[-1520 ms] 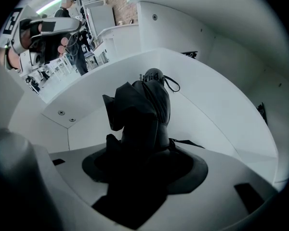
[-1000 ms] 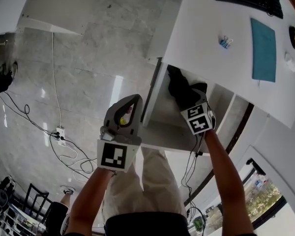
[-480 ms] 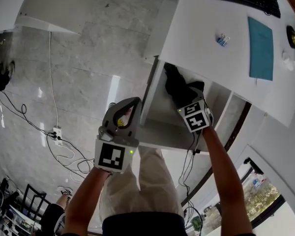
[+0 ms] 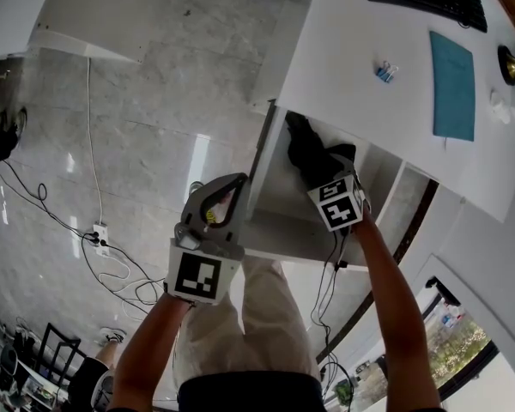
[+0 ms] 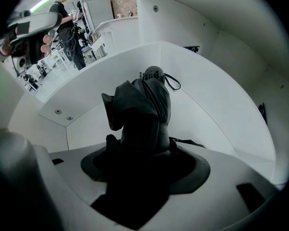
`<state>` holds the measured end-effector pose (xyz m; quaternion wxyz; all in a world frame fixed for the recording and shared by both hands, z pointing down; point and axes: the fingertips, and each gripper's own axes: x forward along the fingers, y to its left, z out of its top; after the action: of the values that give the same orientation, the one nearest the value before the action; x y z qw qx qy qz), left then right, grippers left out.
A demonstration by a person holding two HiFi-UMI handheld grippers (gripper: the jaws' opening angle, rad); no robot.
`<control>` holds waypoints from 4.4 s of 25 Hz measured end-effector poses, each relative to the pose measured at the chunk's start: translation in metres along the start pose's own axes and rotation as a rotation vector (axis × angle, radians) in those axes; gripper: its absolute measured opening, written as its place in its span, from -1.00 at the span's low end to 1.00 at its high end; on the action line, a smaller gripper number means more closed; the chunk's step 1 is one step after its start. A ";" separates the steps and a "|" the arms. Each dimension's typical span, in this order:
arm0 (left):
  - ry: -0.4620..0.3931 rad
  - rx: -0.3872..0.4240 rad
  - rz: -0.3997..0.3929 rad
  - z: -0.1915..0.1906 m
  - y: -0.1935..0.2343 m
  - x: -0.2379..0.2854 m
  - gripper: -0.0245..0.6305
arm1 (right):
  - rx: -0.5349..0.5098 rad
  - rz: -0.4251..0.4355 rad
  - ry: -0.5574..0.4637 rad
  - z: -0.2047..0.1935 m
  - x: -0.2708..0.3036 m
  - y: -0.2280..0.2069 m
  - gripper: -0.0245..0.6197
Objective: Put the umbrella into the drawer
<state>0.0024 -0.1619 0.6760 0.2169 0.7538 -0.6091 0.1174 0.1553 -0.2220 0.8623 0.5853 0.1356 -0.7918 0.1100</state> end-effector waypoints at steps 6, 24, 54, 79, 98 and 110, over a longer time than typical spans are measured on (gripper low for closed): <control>-0.002 0.013 0.003 0.002 0.000 -0.002 -0.87 | -0.032 -0.009 0.008 0.000 -0.002 0.001 -0.07; -0.010 0.019 0.005 0.008 0.004 -0.009 -0.87 | -0.035 -0.019 0.022 -0.001 -0.020 0.004 -0.07; -0.023 0.020 -0.013 0.017 0.006 -0.012 -0.87 | -0.026 -0.025 -0.041 0.004 -0.061 0.008 -0.25; -0.061 0.101 -0.039 0.103 0.003 -0.057 -0.87 | 0.056 -0.175 -0.131 0.033 -0.158 -0.002 -0.83; -0.141 0.122 -0.079 0.201 -0.046 -0.107 -0.87 | 0.234 -0.185 -0.319 0.055 -0.285 0.021 -0.92; -0.201 0.248 -0.136 0.262 -0.095 -0.147 -0.87 | 0.457 -0.265 -0.513 0.063 -0.393 0.005 -0.92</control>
<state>0.0382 -0.1421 0.3634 0.0676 0.8221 -0.5562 0.1009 0.2061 -0.2045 0.4678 0.3315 0.3874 -0.8434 0.1695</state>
